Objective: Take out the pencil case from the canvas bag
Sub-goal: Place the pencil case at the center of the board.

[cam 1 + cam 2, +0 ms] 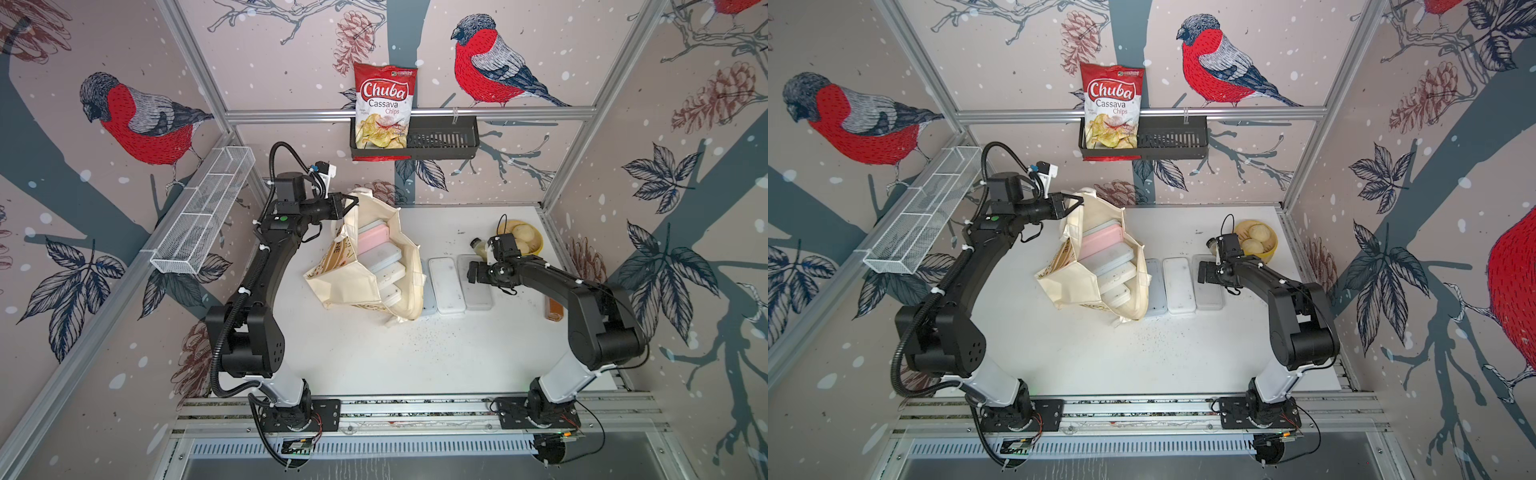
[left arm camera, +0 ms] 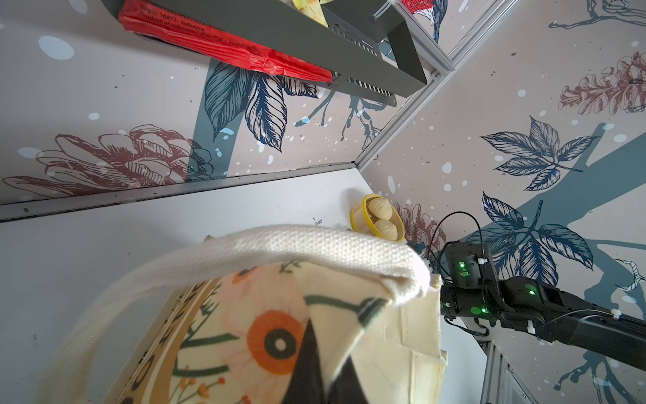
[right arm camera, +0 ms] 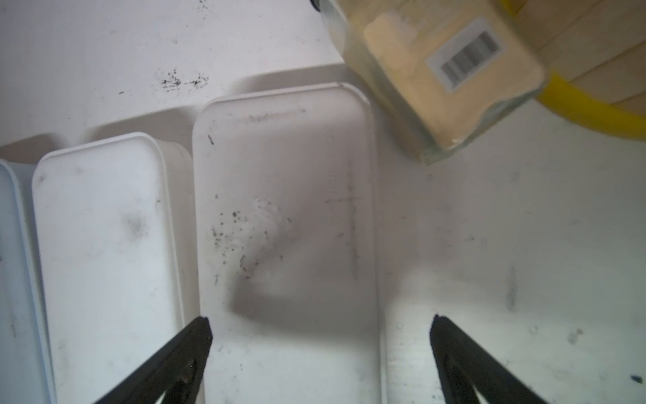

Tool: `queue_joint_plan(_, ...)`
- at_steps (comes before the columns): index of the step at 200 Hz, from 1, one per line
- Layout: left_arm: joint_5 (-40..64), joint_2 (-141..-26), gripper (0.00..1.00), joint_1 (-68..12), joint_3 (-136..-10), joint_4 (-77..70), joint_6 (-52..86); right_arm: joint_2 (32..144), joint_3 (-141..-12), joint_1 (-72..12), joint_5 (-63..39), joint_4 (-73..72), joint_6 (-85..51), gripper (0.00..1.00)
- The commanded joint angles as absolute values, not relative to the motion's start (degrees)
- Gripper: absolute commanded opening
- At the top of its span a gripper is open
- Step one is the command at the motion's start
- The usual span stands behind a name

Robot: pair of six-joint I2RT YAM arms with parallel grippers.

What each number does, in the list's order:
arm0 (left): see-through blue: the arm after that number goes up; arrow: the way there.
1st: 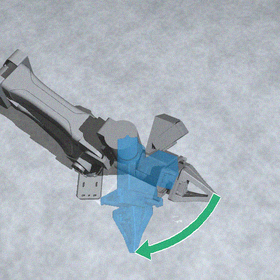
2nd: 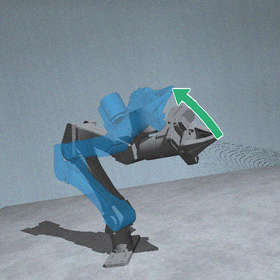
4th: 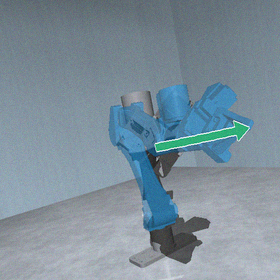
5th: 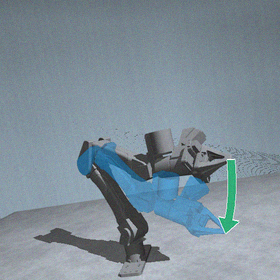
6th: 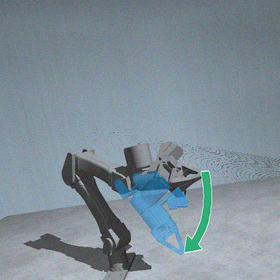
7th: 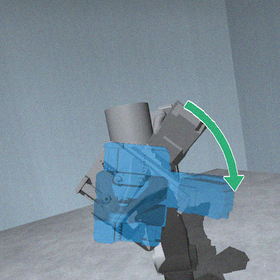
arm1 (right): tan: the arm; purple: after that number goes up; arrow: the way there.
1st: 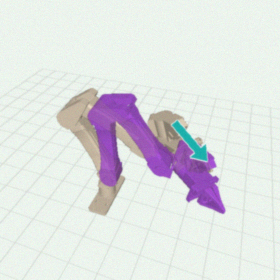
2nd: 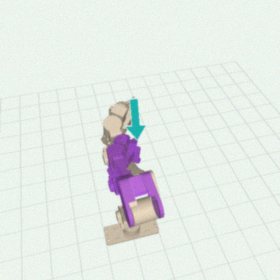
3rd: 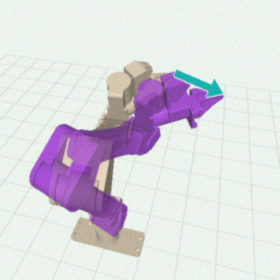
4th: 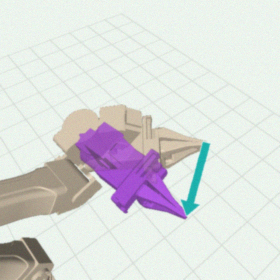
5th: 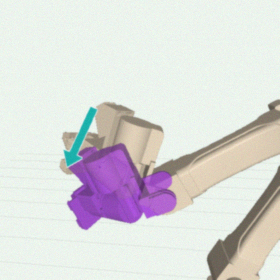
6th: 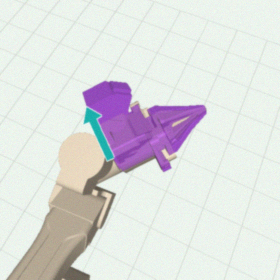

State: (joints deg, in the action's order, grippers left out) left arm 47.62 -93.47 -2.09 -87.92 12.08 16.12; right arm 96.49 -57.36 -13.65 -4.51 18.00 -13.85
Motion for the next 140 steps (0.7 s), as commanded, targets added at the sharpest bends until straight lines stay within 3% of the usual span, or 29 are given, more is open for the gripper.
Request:
queue_joint_plan(1, 48.25, -93.25, 0.00, -2.14, -88.33, 7.73, 15.65, 97.25, -57.91, -14.21, -7.51, 16.44, -14.08, 0.99)
queue_joint_plan(140, 48.15, -93.10, 0.00, -2.11, -88.42, 7.79, 15.58, 95.60, -59.74, -15.47, -8.07, 18.24, -14.76, 0.96)
